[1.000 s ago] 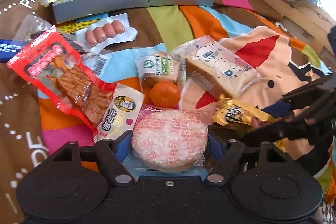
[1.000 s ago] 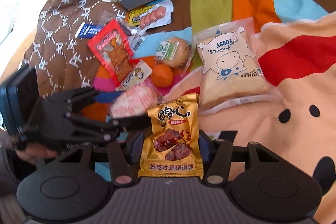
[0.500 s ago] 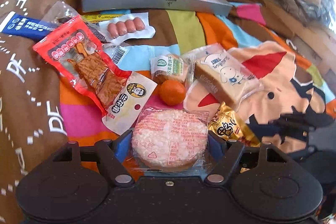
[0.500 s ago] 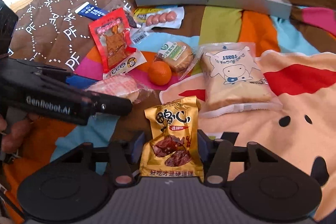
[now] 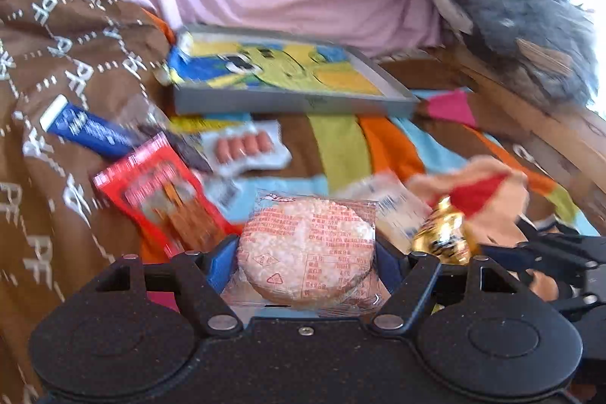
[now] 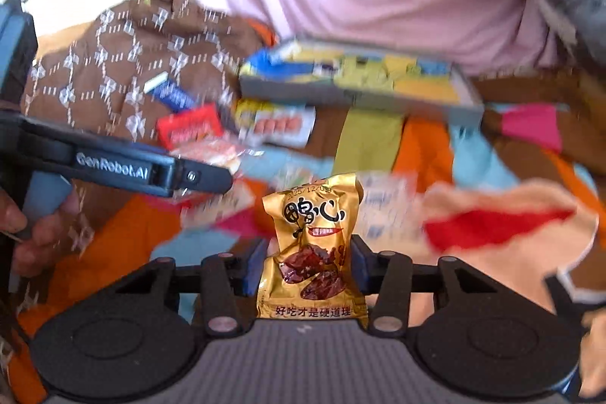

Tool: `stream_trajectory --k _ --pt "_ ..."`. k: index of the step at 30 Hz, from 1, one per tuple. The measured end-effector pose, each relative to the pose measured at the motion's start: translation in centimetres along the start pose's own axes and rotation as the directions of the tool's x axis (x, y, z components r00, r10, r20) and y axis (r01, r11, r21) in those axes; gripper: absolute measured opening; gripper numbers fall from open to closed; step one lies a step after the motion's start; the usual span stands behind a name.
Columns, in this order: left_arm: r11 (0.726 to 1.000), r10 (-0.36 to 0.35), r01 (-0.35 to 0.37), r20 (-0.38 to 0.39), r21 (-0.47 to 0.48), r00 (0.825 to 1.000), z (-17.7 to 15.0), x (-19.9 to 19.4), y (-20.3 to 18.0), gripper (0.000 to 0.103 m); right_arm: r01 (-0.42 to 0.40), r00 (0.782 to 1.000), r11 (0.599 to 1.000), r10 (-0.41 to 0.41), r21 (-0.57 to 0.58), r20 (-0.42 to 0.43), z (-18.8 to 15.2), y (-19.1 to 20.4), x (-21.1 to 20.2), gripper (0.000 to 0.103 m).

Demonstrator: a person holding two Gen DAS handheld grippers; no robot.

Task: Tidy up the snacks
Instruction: 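Carry the pink cake with the left gripper while the right gripper carries the gold bag to the tray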

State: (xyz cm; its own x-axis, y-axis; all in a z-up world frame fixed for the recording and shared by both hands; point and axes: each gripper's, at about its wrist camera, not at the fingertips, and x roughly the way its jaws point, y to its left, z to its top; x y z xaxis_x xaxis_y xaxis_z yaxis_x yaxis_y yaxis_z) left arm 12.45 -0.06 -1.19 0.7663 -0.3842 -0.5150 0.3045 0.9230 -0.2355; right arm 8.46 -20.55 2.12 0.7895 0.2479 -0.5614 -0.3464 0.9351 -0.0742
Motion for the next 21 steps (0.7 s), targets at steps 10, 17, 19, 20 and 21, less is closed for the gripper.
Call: stream_trajectory --k 10,17,19,20,21 --pt "0.998 0.069 -0.067 0.163 -0.014 0.984 11.0 4.3 1.8 0.075 0.013 0.994 1.000 -0.011 -0.023 0.110 9.8 -5.8 6.6 0.052" --pt "0.994 0.106 -0.107 0.214 -0.007 0.971 16.3 8.7 2.5 0.075 0.030 0.987 0.999 -0.034 0.032 0.157 15.3 -9.3 11.8 0.053" --pt "0.993 0.118 -0.119 0.211 -0.007 0.970 17.0 10.1 2.8 0.075 0.033 0.987 0.997 -0.043 0.064 0.154 16.2 -10.0 13.4 0.053" --pt "0.992 0.127 -0.127 0.204 -0.011 0.971 17.3 10.8 3.0 0.075 0.033 0.988 0.996 -0.045 0.083 0.149 16.6 -10.4 14.1 0.053" --pt "0.991 0.137 -0.136 0.188 -0.017 0.972 17.7 11.6 3.2 0.075 0.034 0.989 0.994 -0.047 0.101 0.139 17.0 -10.7 15.1 0.053"
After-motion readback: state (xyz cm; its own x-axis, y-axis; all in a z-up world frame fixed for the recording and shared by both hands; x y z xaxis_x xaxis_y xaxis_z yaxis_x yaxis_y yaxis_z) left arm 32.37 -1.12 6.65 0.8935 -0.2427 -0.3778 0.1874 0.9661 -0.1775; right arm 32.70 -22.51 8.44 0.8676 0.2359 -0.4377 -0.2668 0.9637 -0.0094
